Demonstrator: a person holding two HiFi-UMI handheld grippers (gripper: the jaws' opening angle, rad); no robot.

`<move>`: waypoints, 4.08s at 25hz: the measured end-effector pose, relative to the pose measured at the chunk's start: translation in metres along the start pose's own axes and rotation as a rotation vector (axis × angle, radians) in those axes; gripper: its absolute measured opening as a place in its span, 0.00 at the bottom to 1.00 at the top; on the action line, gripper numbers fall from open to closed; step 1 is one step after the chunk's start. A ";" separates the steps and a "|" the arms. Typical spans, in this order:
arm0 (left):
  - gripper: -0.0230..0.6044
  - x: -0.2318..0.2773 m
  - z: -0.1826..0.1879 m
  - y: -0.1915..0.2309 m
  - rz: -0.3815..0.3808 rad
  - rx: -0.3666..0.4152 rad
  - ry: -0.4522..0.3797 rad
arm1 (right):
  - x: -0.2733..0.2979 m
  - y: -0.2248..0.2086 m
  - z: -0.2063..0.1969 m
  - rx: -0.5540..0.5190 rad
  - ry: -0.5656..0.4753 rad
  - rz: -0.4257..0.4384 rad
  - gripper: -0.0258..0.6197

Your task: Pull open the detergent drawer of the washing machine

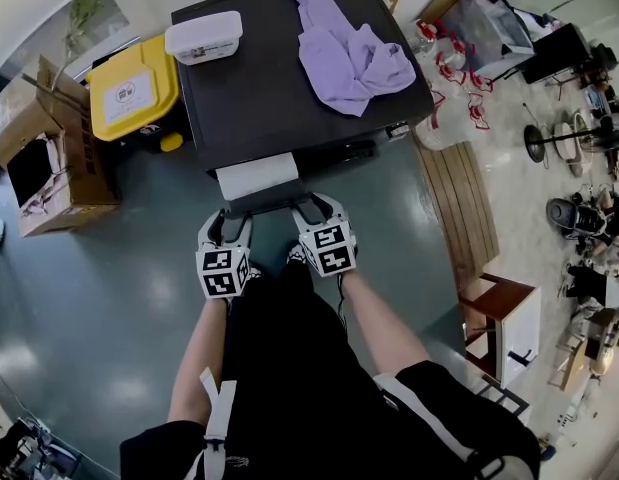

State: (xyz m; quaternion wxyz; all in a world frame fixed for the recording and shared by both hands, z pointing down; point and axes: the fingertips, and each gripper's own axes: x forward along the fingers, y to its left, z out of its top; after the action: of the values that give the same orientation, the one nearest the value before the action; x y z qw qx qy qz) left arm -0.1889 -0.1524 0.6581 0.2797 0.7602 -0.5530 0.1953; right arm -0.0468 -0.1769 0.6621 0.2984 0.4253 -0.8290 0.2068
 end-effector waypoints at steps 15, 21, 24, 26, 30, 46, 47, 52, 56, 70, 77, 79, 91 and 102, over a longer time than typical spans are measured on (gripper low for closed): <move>0.44 -0.010 -0.008 -0.006 -0.006 0.001 0.008 | -0.010 0.005 -0.009 0.001 0.003 -0.009 0.33; 0.44 -0.013 -0.012 -0.010 -0.009 0.003 0.005 | -0.014 0.006 -0.015 0.006 0.006 -0.011 0.33; 0.44 -0.015 -0.015 -0.010 -0.008 0.004 0.007 | -0.016 0.008 -0.017 0.008 0.012 -0.014 0.33; 0.44 -0.016 -0.016 -0.011 -0.010 0.005 0.006 | -0.017 0.008 -0.018 0.010 0.012 -0.016 0.33; 0.44 -0.018 -0.020 -0.011 -0.012 0.008 0.009 | -0.018 0.012 -0.023 0.013 0.012 -0.017 0.33; 0.44 -0.032 -0.036 -0.019 -0.023 0.028 0.027 | -0.031 0.021 -0.040 0.031 0.017 -0.039 0.33; 0.44 -0.033 -0.036 -0.020 -0.026 0.030 0.028 | -0.032 0.021 -0.041 0.034 0.016 -0.043 0.33; 0.44 -0.040 -0.040 -0.024 -0.040 0.037 0.031 | -0.038 0.025 -0.047 0.044 0.015 -0.059 0.33; 0.44 -0.042 -0.042 -0.024 -0.044 0.042 0.025 | -0.039 0.027 -0.051 0.046 0.012 -0.067 0.33; 0.44 -0.051 -0.050 -0.034 -0.031 0.042 0.029 | -0.053 0.030 -0.061 0.058 0.012 -0.078 0.33; 0.44 -0.050 -0.047 -0.036 -0.019 0.044 0.011 | -0.053 0.027 -0.058 0.056 0.006 -0.056 0.32; 0.44 -0.049 -0.048 -0.037 -0.014 0.042 0.007 | -0.054 0.026 -0.060 0.055 0.004 -0.053 0.32; 0.44 -0.053 -0.052 -0.040 -0.003 0.030 0.008 | -0.058 0.027 -0.062 0.048 0.006 -0.042 0.31; 0.44 -0.062 -0.061 -0.047 0.004 0.026 0.005 | -0.067 0.031 -0.073 0.048 0.014 -0.036 0.31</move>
State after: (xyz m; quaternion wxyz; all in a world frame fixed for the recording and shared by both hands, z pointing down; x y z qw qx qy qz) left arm -0.1624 -0.0566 0.6575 0.2707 0.7623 -0.5509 0.2052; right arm -0.0177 -0.0771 0.6680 0.2973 0.4458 -0.8140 0.2243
